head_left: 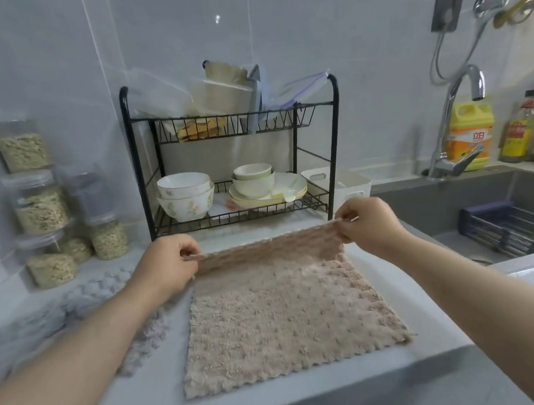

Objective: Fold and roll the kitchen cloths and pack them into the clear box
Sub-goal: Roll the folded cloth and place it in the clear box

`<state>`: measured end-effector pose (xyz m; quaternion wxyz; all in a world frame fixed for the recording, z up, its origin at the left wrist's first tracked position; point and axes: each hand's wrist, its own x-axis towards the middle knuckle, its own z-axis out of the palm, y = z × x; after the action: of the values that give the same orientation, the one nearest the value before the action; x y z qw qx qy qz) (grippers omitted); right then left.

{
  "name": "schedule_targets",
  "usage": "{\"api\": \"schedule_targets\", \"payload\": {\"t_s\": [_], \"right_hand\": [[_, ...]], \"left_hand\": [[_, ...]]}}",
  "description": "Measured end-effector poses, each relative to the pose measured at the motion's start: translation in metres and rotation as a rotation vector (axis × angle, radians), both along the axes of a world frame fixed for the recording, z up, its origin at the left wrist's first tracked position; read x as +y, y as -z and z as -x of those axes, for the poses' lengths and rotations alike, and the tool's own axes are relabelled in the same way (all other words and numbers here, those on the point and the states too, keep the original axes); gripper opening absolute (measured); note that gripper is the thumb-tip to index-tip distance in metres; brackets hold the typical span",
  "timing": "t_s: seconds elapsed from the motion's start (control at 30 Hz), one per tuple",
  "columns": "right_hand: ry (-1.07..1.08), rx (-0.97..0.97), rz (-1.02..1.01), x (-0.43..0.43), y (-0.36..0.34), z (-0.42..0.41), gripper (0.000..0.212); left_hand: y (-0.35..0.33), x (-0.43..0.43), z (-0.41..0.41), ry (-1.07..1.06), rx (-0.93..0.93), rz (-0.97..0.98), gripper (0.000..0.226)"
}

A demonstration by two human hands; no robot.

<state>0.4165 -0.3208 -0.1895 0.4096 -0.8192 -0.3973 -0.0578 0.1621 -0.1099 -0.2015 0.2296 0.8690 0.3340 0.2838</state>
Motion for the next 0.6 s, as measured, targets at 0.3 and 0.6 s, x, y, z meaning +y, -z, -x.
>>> {"api": "schedule_targets", "payload": {"t_s": [0.3,0.6], "right_hand": [[0.010,0.085,0.026,-0.074,-0.004,0.050,0.007],[-0.041,0.038,0.145,-0.114,0.020,0.078,0.005]], "left_hand": [[-0.011,-0.061,0.051,0.019,-0.107,0.005,0.021],[0.008,-0.101,0.085,0.086,-0.010,0.003,0.018]]}}
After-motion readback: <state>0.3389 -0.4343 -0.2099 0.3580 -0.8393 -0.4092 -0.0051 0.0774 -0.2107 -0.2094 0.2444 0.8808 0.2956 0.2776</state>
